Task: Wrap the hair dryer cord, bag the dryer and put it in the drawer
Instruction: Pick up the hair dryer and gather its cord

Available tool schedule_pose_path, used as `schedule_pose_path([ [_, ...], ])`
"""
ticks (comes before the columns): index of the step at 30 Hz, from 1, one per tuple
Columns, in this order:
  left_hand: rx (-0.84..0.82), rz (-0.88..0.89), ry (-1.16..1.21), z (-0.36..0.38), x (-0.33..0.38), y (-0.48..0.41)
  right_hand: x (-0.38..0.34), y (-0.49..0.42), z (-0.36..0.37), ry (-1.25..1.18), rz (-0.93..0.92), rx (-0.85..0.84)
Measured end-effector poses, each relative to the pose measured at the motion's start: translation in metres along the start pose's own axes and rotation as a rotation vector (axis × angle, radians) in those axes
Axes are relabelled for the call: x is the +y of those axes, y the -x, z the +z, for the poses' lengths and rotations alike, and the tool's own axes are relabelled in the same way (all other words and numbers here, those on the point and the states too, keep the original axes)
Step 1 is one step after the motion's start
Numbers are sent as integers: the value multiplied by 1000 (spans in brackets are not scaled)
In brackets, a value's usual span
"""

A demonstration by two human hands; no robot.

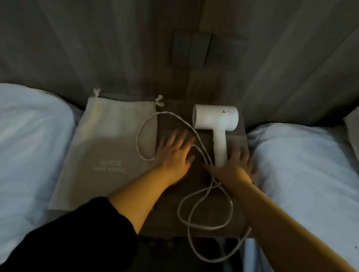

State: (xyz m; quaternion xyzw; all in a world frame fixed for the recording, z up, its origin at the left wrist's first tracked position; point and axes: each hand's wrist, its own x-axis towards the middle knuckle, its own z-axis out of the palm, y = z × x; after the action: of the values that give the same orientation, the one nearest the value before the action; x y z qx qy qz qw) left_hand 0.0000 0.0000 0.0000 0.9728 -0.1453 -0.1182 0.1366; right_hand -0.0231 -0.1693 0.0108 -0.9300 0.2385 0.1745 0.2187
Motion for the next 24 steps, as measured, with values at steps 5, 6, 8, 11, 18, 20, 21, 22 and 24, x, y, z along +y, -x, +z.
schedule_pose_path([
  [5, 43, 163, -95, 35, -21, -15, -1, -10, 22, 112, -41, 158],
  [6, 80, 177, -100, 41, -21, -14, -1, -10, 25, 130, -58, 205],
  [8, 165, 190, -107, 47, -23, -14, 0, -11, 33, 156, -76, 301],
  [11, 270, 230, -82, 49, -23, -15, 0, -7, 42, 109, -126, 454],
  [18, 385, 221, 44, 44, -19, -3, 5, -2, 51, -48, -195, 503],
  [20, 400, 197, 47, 43, -19, 4, 7, 0, 48, -34, -182, 458],
  [21, 401, 174, 30, 43, -18, 10, 9, 3, 46, -30, -172, 420],
  [22, 404, 151, 15, 44, -17, 18, 12, 8, 44, -38, -171, 391],
  [24, 393, 115, 5, 47, -10, 41, 24, 25, 43, -102, -179, 361],
])
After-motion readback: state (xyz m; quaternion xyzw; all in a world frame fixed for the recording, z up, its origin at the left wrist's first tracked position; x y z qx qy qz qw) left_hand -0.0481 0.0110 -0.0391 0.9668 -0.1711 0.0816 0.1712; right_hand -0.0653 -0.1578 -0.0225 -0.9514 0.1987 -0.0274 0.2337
